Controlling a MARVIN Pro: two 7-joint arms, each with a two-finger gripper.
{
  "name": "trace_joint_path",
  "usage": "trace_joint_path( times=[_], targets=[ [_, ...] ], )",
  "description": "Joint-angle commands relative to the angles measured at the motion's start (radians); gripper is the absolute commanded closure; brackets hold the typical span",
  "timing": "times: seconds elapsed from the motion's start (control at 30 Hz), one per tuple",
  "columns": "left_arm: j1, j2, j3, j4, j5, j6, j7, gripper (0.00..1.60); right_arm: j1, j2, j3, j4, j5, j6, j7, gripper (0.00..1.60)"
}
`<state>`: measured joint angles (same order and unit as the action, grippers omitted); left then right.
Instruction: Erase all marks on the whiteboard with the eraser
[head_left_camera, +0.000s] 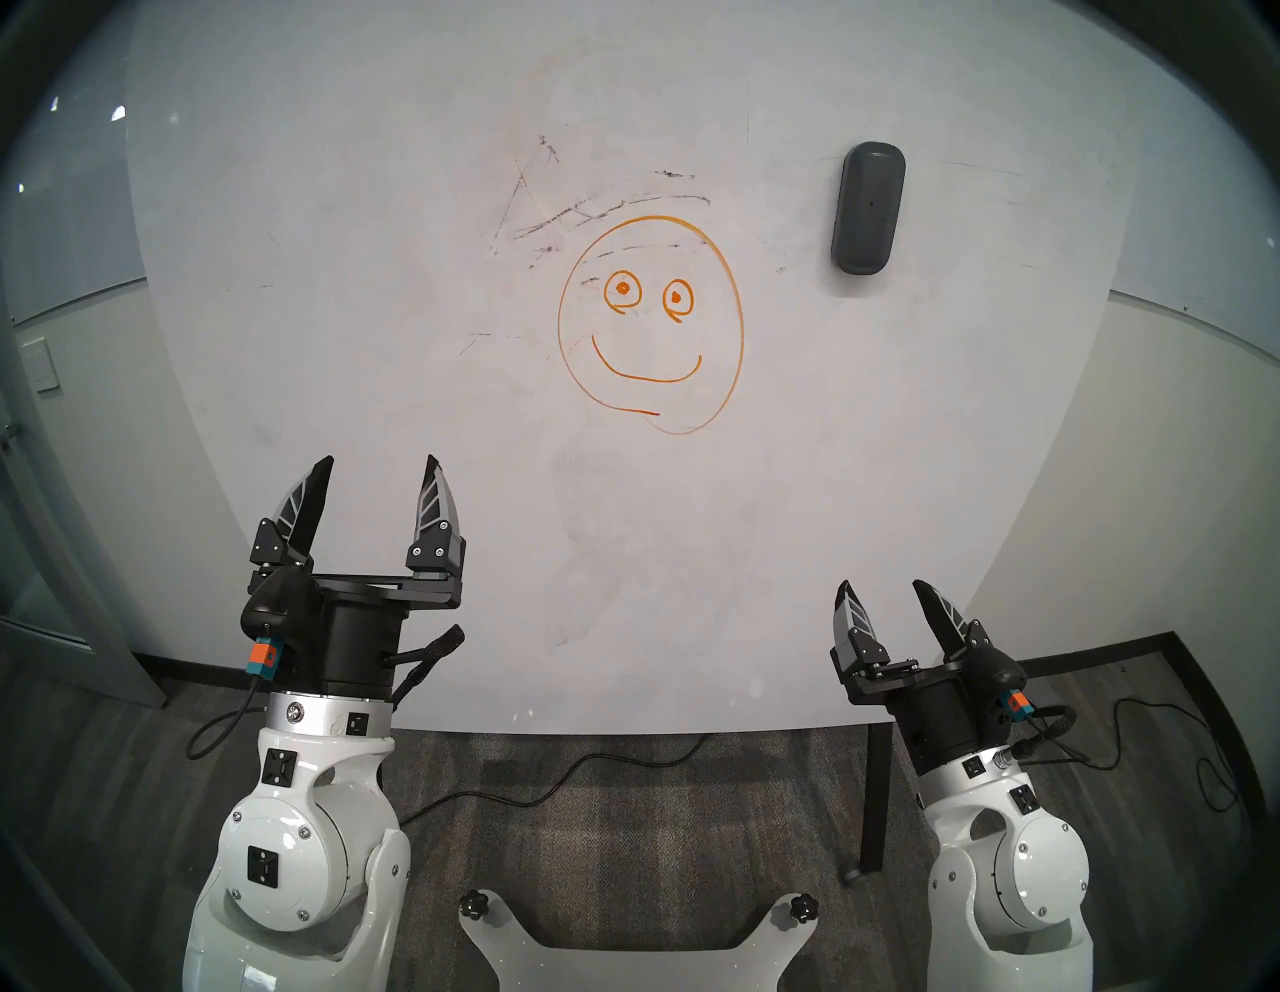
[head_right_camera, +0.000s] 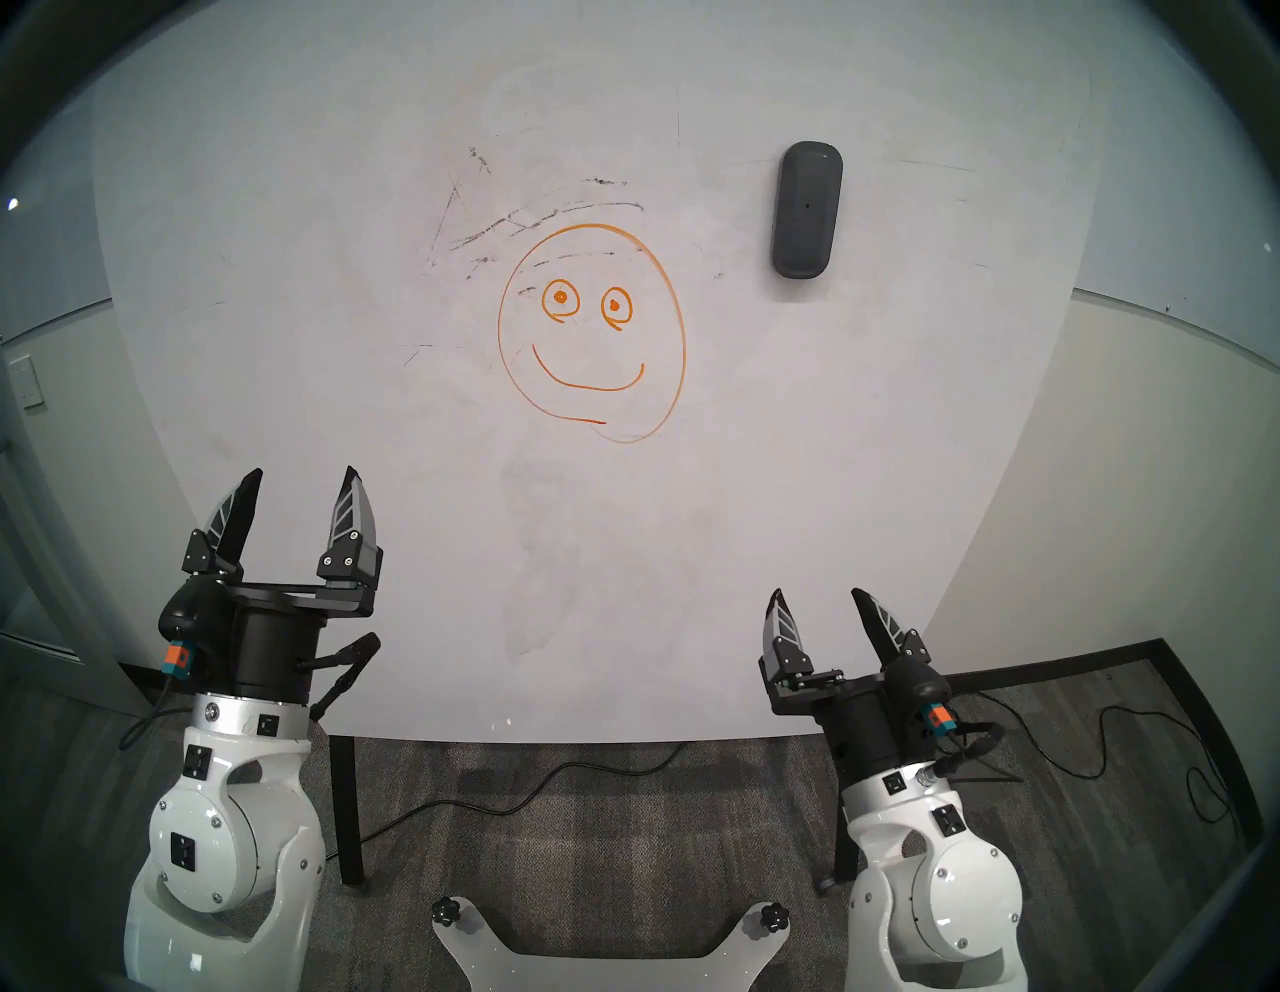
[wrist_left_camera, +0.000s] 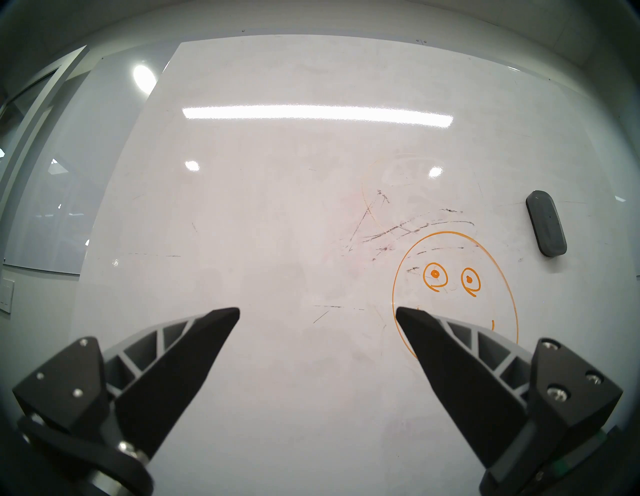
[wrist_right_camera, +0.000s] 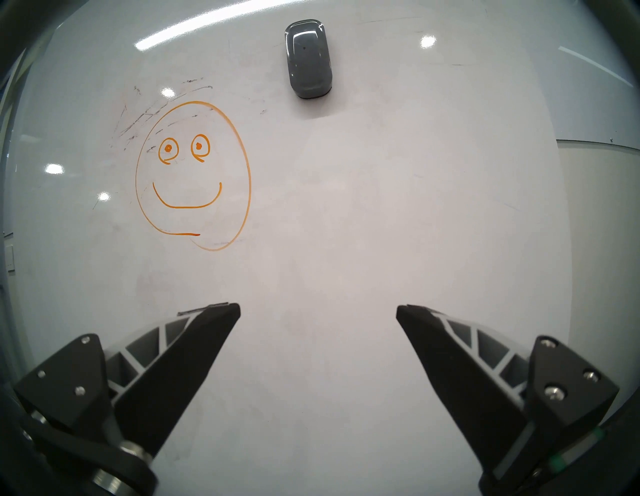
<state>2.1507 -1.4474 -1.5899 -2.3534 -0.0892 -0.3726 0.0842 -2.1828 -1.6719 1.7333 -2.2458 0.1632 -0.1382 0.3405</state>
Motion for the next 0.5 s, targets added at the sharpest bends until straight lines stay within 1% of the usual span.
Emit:
trace_joint_path(
  times=[0.0,0.23,0.47],
  targets=[
    [-0.001,0.000,0.000,-0.018,0.000,-0.002,0.000,0.00,0.052,-0.003,-0.030,-0.040,-0.025,0.012,-0.013,0.00],
    [-0.001,0.000,0.000,-0.018,0.000,-0.002,0.000,0.00,0.089,0.003,-0.044,-0.059,-0.055,0.043,-0.029,0.00],
    [-0.001,0.000,0.000,-0.018,0.000,-0.003,0.000,0.00,0.123,0.008,-0.033,-0.088,-0.064,0.098,-0.036,0.00]
  ],
)
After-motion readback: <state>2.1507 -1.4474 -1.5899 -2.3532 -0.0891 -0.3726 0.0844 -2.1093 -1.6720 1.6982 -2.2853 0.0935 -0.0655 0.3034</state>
